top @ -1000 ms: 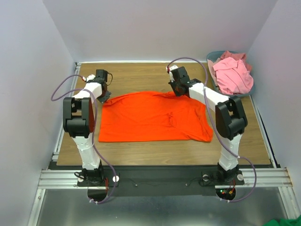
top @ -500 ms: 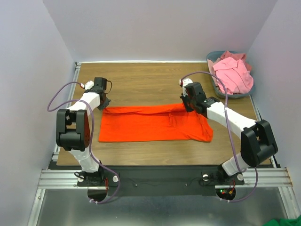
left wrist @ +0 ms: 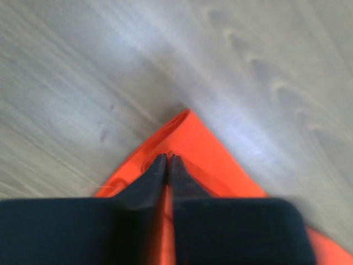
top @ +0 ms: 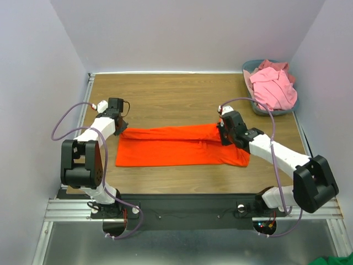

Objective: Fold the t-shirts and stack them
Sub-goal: Fold the tshirt

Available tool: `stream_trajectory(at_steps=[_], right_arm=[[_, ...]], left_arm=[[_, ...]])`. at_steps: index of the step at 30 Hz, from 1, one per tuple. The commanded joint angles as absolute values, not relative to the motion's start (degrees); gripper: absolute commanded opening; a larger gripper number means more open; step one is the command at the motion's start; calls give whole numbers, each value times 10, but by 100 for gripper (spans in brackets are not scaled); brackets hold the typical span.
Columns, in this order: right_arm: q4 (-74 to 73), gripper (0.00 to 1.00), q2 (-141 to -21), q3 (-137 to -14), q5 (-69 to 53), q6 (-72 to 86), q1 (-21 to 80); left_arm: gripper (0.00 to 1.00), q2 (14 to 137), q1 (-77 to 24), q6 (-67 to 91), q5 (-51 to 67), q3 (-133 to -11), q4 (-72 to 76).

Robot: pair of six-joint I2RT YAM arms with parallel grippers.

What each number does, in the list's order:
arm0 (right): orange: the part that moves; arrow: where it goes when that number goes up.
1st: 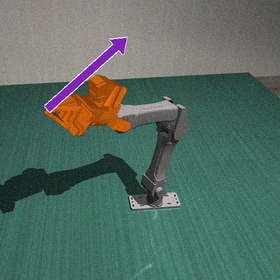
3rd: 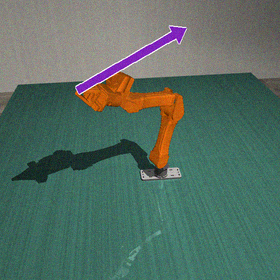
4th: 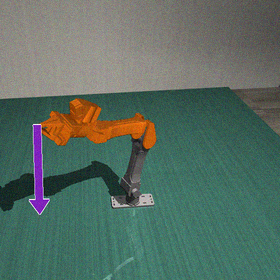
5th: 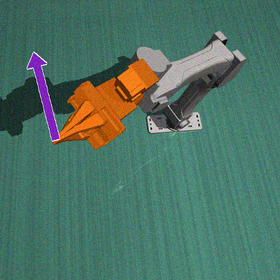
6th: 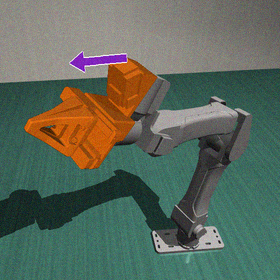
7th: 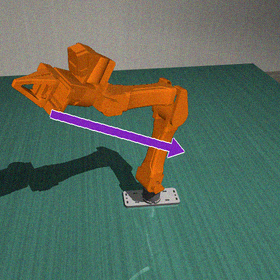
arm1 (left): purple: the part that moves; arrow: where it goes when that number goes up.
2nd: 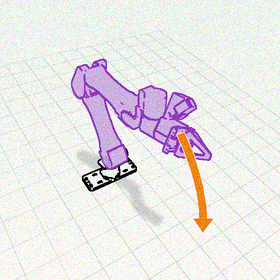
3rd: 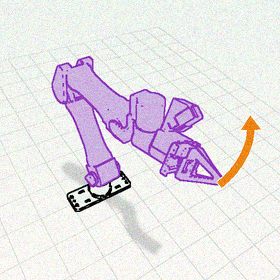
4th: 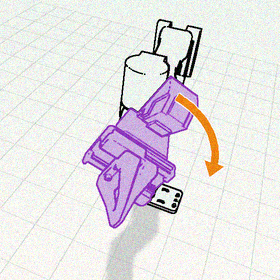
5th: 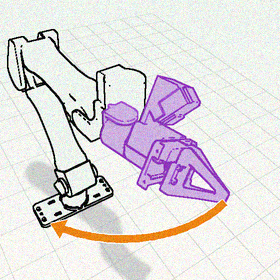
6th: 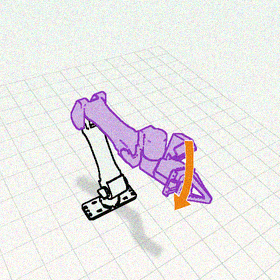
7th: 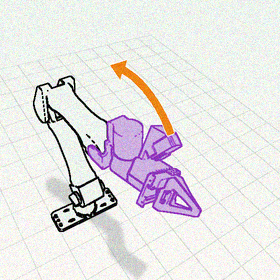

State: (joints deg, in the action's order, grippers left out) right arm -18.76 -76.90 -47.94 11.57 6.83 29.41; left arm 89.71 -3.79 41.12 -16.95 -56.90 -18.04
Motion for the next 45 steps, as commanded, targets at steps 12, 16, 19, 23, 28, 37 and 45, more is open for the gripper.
stream_trajectory(at_steps=[12,16,19,23,28,37,45], right_arm=[[-291,100,-595,-453,126,319,299],[-242,100,-649,-501,77,292,298],[-174,100,-739,-531,21,259,298],[-156,100,-866,-608,25,212,298],[-147,100,-975,-643,10,214,299],[-130,100,-883,-499,4,272,359],[-108,100,-760,-379,-4,329,378]], left_arm=[[96,751,-40,457,-200,-516,-237],[98,737,-40,451,-162,-516,-206],[98,755,-49,428,-108,-526,-168],[98,815,-54,412,-93,-552,-163],[98,852,-54,402,-51,-540,-117],[98,874,-54,406,-70,-505,-117],[98,797,-54,429,-158,-463,-175]])
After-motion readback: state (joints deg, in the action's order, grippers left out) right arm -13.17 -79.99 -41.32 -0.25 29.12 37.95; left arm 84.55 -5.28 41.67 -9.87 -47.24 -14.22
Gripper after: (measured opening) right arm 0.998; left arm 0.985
